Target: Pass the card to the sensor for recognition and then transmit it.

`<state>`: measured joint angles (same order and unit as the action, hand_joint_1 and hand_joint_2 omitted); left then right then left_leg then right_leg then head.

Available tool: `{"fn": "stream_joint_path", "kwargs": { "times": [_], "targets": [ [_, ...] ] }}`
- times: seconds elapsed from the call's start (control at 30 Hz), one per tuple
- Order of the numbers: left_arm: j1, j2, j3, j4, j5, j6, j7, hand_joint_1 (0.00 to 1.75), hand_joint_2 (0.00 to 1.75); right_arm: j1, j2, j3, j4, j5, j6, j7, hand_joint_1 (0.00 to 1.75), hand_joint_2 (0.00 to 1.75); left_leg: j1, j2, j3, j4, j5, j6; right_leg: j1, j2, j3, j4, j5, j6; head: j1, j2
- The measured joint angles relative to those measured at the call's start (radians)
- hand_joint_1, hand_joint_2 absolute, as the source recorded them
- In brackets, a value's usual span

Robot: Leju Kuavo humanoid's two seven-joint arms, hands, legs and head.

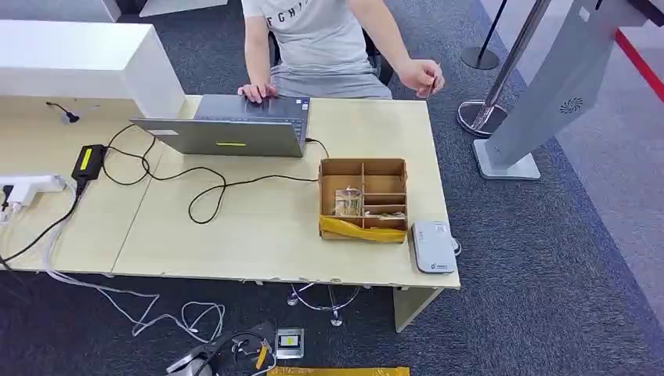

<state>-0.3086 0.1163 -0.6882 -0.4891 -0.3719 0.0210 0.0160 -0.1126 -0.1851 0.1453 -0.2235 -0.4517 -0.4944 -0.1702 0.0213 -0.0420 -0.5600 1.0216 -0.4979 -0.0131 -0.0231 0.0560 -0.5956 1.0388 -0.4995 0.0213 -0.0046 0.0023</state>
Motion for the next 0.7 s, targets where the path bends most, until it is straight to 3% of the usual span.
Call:
{"fn": "stream_joint_path", "kwargs": {
  "times": [0.1, 0.23, 0.4, 0.53, 0.7],
  "targets": [
    [0.000, -0.001, 0.005, 0.000, -0.008, 0.002, 0.006, 0.00, 0.00, -0.026, -0.050, -0.024, -0.005, -0.024, -0.039, -0.043, 0.00, 0.00, -0.001, 0.000, 0.000, 0.000, 0.000, 0.000, -0.002, 0.000, 0.000, 0.000, 0.001, 0.000, -0.001, 0.000],
    [0.000, -0.007, 0.011, 0.000, -0.018, 0.001, 0.007, 0.00, 0.00, -0.080, -0.163, -0.050, -0.051, -0.030, -0.050, -0.049, 0.00, 0.00, -0.003, 0.000, 0.000, 0.000, 0.001, 0.002, -0.003, 0.000, 0.000, 0.000, 0.002, 0.002, 0.000, 0.000],
    [-0.007, -0.017, 0.019, 0.000, -0.031, -0.010, 0.007, 0.00, 0.00, -0.106, -0.329, -0.069, -0.214, 0.011, -0.121, 0.112, 0.00, 0.00, -0.006, -0.004, -0.001, 0.000, 0.003, 0.005, -0.006, -0.003, 0.000, 0.000, 0.003, 0.004, 0.000, 0.000],
    [-0.011, -0.024, 0.020, 0.000, -0.036, -0.018, 0.007, 0.00, 0.00, -0.096, -0.395, -0.089, -0.331, 0.035, -0.133, 0.144, 0.00, 0.00, -0.006, -0.002, -0.001, 0.001, 0.003, 0.006, -0.006, -0.003, 0.000, 0.000, 0.003, 0.005, -0.001, 0.000],
    [-0.023, -0.034, 0.020, 0.000, -0.044, -0.028, 0.007, 0.00, 0.00, -0.070, -0.490, -0.125, -0.498, 0.123, -0.141, 0.271, 0.00, 0.00, -0.007, -0.003, -0.001, 0.001, 0.004, 0.006, -0.007, -0.004, 0.000, 0.000, 0.003, 0.005, -0.001, 0.000]
  ]
}}
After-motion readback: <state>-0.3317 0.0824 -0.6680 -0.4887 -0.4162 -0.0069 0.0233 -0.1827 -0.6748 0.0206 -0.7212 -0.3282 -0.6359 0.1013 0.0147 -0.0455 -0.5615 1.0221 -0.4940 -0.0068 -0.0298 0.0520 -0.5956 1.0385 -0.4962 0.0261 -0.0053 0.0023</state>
